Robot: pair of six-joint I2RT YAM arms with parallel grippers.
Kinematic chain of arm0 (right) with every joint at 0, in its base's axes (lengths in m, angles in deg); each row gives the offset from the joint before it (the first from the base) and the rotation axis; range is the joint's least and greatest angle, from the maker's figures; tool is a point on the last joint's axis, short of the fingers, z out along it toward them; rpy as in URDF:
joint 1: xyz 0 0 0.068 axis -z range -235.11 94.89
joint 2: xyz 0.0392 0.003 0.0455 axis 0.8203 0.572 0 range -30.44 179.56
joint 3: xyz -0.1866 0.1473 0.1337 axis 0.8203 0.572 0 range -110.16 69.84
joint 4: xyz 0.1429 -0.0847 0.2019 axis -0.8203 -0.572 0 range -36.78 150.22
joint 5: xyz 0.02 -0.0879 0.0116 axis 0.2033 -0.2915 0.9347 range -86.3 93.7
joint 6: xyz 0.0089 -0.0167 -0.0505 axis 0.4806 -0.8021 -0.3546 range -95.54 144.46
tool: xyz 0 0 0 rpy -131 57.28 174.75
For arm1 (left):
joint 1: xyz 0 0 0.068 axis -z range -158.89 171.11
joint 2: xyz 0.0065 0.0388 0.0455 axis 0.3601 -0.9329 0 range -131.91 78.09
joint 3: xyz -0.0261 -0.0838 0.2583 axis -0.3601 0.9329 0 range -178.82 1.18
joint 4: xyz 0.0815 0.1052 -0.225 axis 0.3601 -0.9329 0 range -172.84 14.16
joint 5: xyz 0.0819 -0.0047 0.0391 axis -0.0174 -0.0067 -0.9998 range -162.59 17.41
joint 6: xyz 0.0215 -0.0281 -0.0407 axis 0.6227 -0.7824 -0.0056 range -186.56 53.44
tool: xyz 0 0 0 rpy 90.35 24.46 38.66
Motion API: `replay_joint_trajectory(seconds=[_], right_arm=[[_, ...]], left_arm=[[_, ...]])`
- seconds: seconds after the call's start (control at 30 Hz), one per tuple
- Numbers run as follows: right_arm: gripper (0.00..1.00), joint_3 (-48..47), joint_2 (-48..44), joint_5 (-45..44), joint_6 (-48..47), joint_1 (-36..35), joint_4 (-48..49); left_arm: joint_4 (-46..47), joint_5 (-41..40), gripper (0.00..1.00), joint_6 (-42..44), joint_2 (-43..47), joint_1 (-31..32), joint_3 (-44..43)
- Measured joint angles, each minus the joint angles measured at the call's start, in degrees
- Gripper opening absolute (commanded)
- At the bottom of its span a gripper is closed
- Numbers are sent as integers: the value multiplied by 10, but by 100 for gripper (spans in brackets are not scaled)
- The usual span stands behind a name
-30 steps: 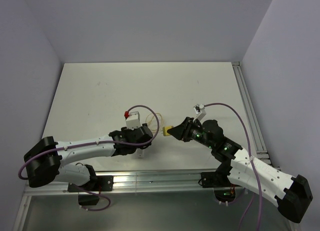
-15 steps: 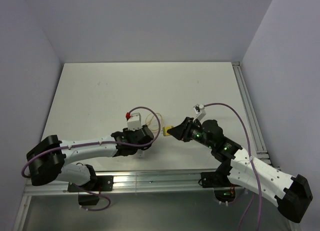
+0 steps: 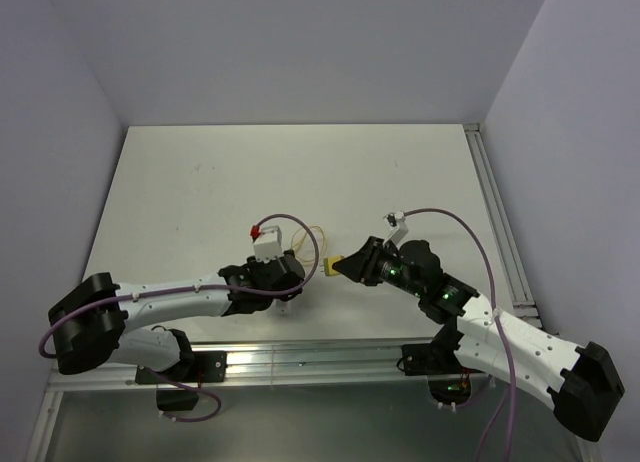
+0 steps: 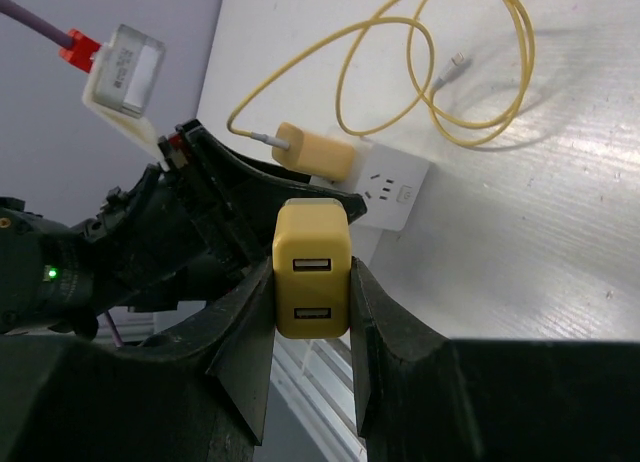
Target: Insert the plug
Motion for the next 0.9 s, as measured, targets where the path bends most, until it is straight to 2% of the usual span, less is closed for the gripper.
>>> replay_joint_trajectory(seconds=[0.3,0.67,0.9], right_arm=[[0,3,50,-18,49,-12,5],[0,-8,106,-80,98,-87,2],[0,-29,132,-113,115,-127,2]], left_arm=[[63,82,0,14,104,-37,85],[185,202,0,14,240,-83,218],[234,262,0,10,277,-121,263]])
